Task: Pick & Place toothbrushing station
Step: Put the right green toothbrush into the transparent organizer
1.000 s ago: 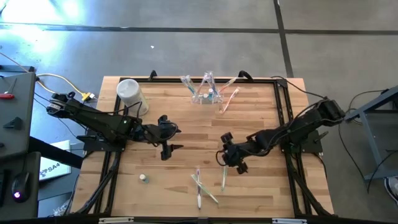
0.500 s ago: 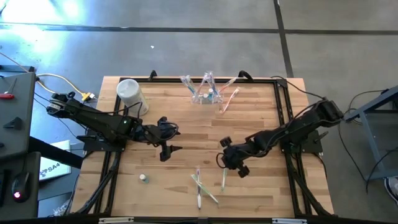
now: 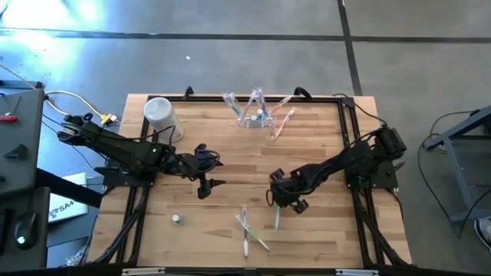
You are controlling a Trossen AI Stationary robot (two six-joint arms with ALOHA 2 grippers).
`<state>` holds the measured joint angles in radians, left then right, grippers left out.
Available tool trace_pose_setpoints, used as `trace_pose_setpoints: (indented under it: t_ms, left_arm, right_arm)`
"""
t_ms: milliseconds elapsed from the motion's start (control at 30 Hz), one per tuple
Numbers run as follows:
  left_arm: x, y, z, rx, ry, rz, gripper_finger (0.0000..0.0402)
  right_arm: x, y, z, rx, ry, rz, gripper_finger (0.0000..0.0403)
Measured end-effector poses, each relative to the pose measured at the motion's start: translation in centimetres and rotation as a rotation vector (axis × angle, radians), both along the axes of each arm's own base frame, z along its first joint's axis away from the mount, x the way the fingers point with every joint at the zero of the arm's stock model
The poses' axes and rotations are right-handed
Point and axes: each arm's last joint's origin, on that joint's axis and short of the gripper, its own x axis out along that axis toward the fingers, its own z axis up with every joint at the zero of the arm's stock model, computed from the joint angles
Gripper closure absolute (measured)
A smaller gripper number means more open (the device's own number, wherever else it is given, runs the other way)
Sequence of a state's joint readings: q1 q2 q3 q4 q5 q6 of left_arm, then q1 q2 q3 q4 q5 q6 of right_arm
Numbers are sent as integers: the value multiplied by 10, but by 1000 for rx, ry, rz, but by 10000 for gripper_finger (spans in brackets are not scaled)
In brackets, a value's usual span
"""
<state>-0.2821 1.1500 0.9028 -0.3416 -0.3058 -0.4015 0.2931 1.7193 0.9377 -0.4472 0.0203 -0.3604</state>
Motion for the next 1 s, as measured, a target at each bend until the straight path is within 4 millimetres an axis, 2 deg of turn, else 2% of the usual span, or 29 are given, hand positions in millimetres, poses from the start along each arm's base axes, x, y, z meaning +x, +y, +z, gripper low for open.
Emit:
trace_pose_setpoints:
  t_ms: [200, 667, 767, 933, 1000]
  left_arm:
    - [0, 0, 0, 1, 5, 0, 82]
    - [0, 0, -1, 1, 6, 0, 82]
    - [0, 0, -1, 1, 6, 0, 82]
    - [0, 0, -1, 2, 6, 0, 82]
    - [0, 0, -1, 5, 8, -1, 82]
  right_arm:
    - [2, -6, -15, -24, 78, 12, 315]
    - [-5, -6, -18, 27, 169, 18, 317]
    - [-7, -6, -20, 24, 193, 10, 333]
    - [-7, -6, -21, 25, 203, 9, 390]
    - [-7, -6, -21, 8, 199, 4, 393]
